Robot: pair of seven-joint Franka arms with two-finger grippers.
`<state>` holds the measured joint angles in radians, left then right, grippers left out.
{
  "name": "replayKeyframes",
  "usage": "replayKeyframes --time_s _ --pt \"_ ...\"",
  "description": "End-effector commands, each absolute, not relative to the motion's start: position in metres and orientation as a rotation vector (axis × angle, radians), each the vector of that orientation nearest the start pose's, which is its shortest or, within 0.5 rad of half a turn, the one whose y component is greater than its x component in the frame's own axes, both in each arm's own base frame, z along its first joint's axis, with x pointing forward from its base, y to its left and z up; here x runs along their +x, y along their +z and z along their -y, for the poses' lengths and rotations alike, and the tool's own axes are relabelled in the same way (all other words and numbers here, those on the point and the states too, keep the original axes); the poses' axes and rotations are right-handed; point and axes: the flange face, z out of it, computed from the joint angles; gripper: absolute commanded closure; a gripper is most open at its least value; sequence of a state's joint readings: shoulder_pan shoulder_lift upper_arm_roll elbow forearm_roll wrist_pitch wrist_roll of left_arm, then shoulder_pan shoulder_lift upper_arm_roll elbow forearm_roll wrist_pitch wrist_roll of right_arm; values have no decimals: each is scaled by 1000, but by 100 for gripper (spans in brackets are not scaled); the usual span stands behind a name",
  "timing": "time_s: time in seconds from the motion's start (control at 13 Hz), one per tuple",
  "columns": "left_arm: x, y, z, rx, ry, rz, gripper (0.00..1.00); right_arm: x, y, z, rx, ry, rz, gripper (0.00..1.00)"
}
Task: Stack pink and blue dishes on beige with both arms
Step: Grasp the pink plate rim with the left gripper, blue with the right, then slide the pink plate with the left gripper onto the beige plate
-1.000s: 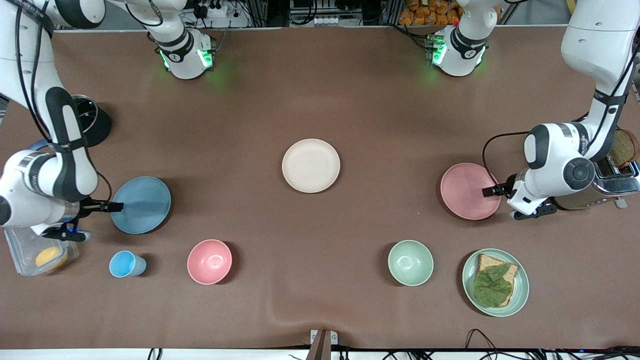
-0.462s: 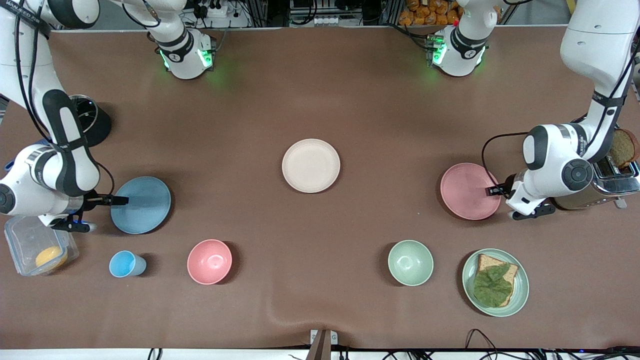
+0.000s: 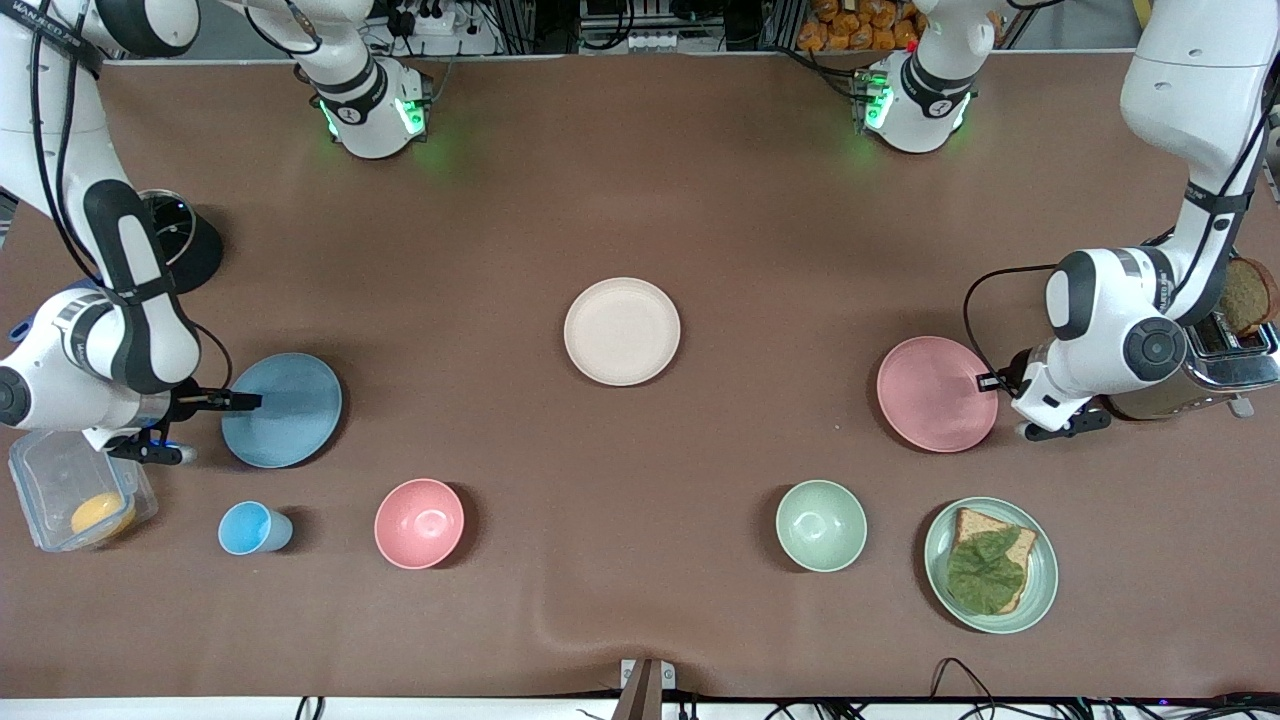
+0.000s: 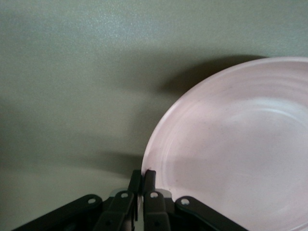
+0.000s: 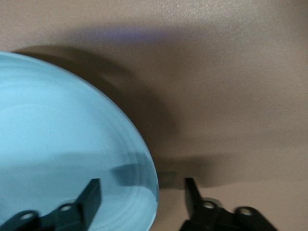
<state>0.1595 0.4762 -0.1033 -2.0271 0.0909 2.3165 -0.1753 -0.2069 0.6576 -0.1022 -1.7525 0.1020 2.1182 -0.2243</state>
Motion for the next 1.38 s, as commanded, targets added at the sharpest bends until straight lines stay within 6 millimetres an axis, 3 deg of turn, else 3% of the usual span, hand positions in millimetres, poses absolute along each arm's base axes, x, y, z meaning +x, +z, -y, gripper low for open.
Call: replayKeyframes --time_s 0.0,0.15,0.31,0.54,0.77,1.08,1.31 --pt "580 191 -35 -3091 276 226 100 597 182 185 -2994 395 -198 100" --pt "580 196 -35 -3091 267 215 100 596 182 185 -2993 396 -189 100" --pt "580 220 -32 -3105 274 148 100 597 183 184 -2993 396 -181 100" --pt "580 281 18 -3164 285 76 100 601 193 180 -2998 372 -105 100" --pt "568 322 106 -3237 284 -31 100 611 229 163 -3019 332 -47 100" --pt "544 333 215 -3269 313 48 100 609 261 158 -2994 356 -49 100" --pt "519 323 296 -3299 302 108 100 600 278 149 -2896 398 -117 100"
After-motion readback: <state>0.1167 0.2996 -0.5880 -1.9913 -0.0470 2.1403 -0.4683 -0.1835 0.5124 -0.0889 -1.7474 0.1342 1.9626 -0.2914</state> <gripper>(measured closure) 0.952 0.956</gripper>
